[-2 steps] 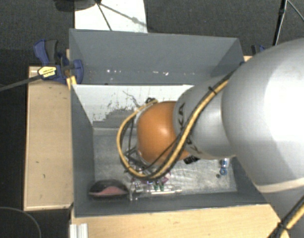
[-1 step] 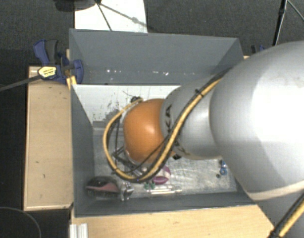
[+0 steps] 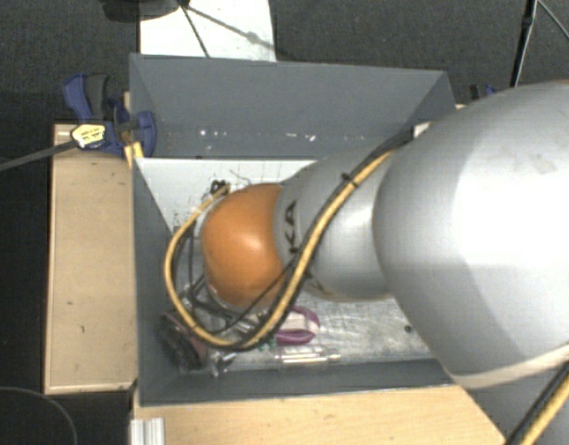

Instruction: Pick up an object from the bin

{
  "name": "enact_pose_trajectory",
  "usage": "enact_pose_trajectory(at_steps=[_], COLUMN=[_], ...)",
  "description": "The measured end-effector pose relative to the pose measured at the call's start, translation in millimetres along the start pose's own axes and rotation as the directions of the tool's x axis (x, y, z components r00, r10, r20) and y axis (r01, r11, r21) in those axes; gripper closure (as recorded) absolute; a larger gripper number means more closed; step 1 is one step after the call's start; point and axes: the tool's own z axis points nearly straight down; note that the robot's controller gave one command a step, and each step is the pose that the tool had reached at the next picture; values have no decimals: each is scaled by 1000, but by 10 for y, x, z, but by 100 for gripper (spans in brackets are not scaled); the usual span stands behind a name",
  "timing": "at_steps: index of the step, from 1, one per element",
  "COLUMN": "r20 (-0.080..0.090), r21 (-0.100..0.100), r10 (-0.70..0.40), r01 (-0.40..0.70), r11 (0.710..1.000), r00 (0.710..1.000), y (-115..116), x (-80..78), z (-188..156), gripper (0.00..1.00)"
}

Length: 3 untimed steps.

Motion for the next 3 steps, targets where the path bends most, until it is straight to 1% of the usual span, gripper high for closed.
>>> enact_pose_trajectory(at_steps=[1,2,3], r20=[-10,-10,-12], r21=[-1,-1,-1], r10=[53,58,60], r01=[-53,-58,-60], r11=[999,998,998], r00=[999,998,998], y=[-213,-210,-212], x=[153,150,157], z=[-180,-175,-170], gripper=[0,100,0])
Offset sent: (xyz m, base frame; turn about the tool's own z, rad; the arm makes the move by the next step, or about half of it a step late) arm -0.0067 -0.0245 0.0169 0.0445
